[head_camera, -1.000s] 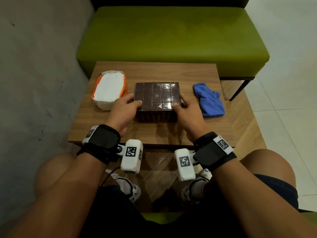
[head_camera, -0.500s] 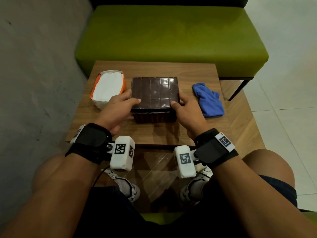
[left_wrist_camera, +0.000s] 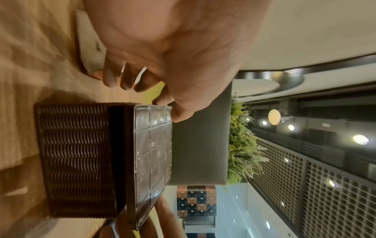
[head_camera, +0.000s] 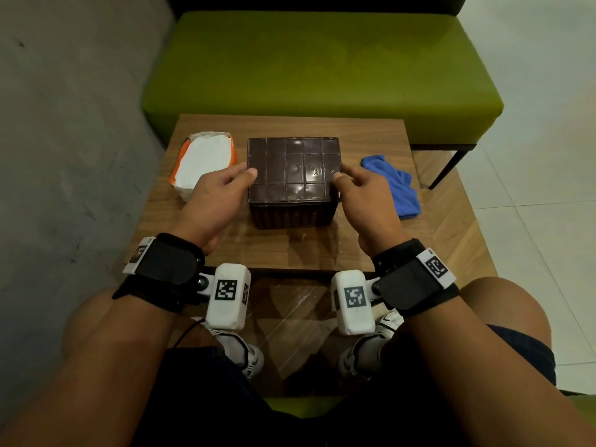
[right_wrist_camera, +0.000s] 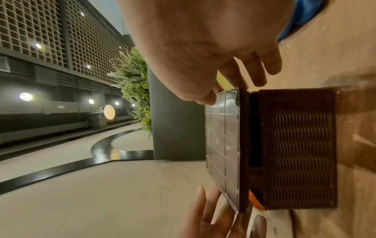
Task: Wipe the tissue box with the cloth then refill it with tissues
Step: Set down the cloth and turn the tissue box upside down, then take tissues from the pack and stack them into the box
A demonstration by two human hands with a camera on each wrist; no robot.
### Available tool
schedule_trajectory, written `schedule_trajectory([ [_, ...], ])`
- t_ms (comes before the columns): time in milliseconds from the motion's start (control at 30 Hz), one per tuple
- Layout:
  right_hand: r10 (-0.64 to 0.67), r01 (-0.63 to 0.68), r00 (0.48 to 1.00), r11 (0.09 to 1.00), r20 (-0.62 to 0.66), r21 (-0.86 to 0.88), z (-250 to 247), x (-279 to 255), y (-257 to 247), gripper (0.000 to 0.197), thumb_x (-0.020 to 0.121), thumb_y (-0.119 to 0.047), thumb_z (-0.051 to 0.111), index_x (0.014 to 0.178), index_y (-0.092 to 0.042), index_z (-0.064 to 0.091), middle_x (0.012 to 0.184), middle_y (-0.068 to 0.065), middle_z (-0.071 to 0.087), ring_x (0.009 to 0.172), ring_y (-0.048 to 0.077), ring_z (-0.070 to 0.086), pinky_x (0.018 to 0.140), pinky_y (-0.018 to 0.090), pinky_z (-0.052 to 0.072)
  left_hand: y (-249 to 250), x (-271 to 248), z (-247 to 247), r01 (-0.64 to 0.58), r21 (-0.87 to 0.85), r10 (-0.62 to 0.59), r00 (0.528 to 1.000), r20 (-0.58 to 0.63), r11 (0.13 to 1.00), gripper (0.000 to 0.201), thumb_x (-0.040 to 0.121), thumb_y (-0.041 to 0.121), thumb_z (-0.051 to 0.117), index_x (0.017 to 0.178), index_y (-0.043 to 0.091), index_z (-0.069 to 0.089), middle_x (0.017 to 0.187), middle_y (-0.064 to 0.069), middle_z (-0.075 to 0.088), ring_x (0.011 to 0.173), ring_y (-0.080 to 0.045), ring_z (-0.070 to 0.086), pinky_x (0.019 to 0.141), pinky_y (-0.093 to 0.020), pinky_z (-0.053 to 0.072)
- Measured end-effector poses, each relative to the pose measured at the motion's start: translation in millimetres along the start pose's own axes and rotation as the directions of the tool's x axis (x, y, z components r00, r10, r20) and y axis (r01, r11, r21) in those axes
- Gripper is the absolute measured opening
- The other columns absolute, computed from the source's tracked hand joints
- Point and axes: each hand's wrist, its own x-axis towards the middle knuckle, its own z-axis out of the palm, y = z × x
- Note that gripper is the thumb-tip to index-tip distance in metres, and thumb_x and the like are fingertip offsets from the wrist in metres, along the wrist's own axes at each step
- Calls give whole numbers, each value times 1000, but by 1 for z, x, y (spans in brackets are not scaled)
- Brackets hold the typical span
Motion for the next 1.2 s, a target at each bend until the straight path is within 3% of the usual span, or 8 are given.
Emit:
schedule_trajectory([
  [100,-24,23,995,1000,-97,-16,-6,-4,-2,23,104,-25,61,120,-17,75,104,-6,78,96,6,72,85,31,60,0,-9,3,-130,38,131,990,-44,991,17,111,22,58,121,34,67,102,25,69,82,23,66,71,-4,52],
  [200,-29,23,982,999,-184,-31,-22,-13,-5,23,100,-32,67,101,-10,71,94,4,74,86,18,70,73,40,56,-6,-16,7,-154,85,160,985,-71,984,14,107,20,67,120,23,69,100,13,72,81,14,70,62,-16,58],
  [267,11,-18,986,999,-164,-44,-39,-22,-8,27,99,-32,69,93,-6,63,92,12,72,82,28,69,67,43,56,-12,-22,11,-99,119,101,995,-14,988,19,104,19,71,122,15,68,105,2,74,83,3,74,59,-21,60],
  [400,182,-180,983,976,6,-125,-77,-42,-5,13,99,-19,67,97,-12,57,76,8,59,53,12,57,44,27,47,-22,-30,13,50,133,-78,973,215,990,26,97,14,78,119,6,66,94,-6,77,70,-8,76,52,-23,60],
  [567,388,-349,909,908,153,-231,-86,-43,24,11,100,-14,68,97,-10,57,72,9,59,48,18,58,48,33,52,-39,-24,6,203,253,-290,879,378,946,26,91,7,81,112,4,66,81,-8,75,63,-13,74,51,-24,60],
  [733,476,-397,850,861,227,-318,-54,-25,56,13,104,-12,63,100,-12,51,68,7,56,51,21,57,47,33,51,-66,-8,0,312,323,-412,855,314,894,21,92,2,81,103,5,64,86,-13,73,67,-19,72,53,-29,64],
  [1000,396,-343,912,879,106,-332,-21,2,67,16,101,-17,69,98,-13,54,74,11,64,53,22,59,46,34,52,-79,20,1,303,343,-377,910,174,889,20,96,3,79,103,6,61,87,-12,68,70,-20,68,47,-26,60],
  [1200,378,-335,925,855,34,-396,-11,8,60,15,101,-21,69,104,-11,58,83,13,69,56,22,63,46,32,55,-87,35,6,292,388,-356,929,103,874,20,98,9,77,109,9,60,95,-13,68,76,-21,66,55,-31,58],
])
